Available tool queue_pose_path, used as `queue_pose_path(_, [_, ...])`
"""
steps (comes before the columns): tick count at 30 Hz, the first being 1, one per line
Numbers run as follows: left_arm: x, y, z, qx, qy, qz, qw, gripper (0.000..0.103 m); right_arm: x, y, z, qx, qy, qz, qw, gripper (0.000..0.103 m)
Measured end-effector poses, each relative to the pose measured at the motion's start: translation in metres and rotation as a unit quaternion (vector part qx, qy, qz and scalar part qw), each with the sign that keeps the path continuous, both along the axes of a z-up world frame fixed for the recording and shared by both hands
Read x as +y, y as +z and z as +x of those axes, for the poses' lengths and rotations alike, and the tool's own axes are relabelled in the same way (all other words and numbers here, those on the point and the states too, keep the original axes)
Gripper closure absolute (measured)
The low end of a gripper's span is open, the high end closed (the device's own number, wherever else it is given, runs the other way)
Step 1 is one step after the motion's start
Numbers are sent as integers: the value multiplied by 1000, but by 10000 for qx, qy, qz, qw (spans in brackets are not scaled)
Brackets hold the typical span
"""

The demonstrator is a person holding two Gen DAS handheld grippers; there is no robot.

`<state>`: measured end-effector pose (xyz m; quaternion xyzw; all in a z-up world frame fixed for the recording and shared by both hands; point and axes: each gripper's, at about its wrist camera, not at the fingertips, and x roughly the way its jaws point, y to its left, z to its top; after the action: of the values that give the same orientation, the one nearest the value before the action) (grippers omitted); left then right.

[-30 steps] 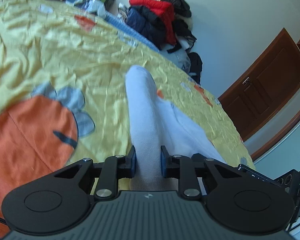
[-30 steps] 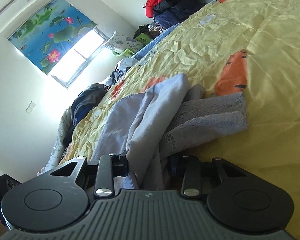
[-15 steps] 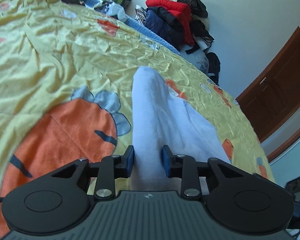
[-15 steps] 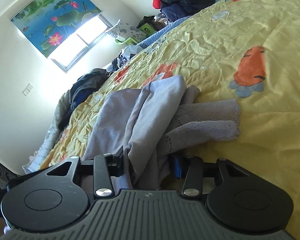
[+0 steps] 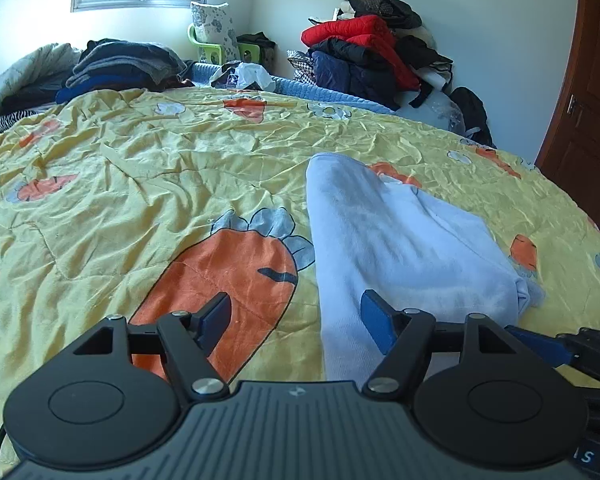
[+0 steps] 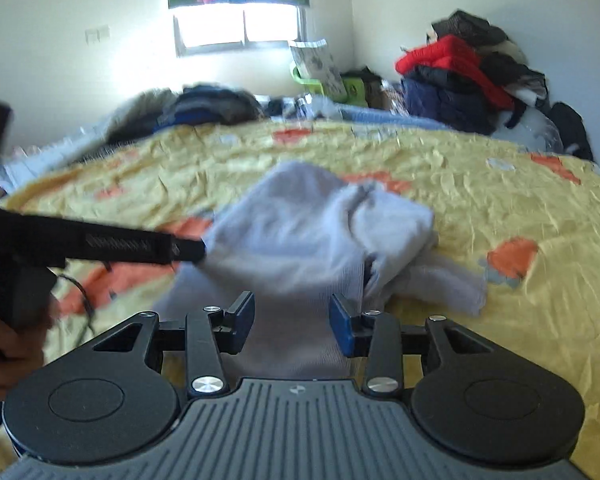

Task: Fold small clothes
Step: 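Open both grippers and withdraw them from the folded sweater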

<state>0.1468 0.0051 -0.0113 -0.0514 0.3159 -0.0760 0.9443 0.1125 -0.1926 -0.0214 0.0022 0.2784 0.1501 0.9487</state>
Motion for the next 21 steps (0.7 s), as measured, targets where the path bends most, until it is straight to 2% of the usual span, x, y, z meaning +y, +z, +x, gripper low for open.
queue_pose_path(3, [-2,0,-5,-107,5,194,9998,26,-4,5,-4,-5,-56,298,9995,53])
queue_pose_path(5, [-3,-2,-8,-130,30,234,9996,25,-3,5,-6,-20,-61,248,9997,44])
queue_pose_path(9, [-3,-4,-12,-59,30,135,9999,25,-3,-2,-5,151,-144,188,9996,42])
queue_pose_path(21, [0,-14,-32,64,76,108,9999,24,-5,-4,-19,266,-298,261,9989,29])
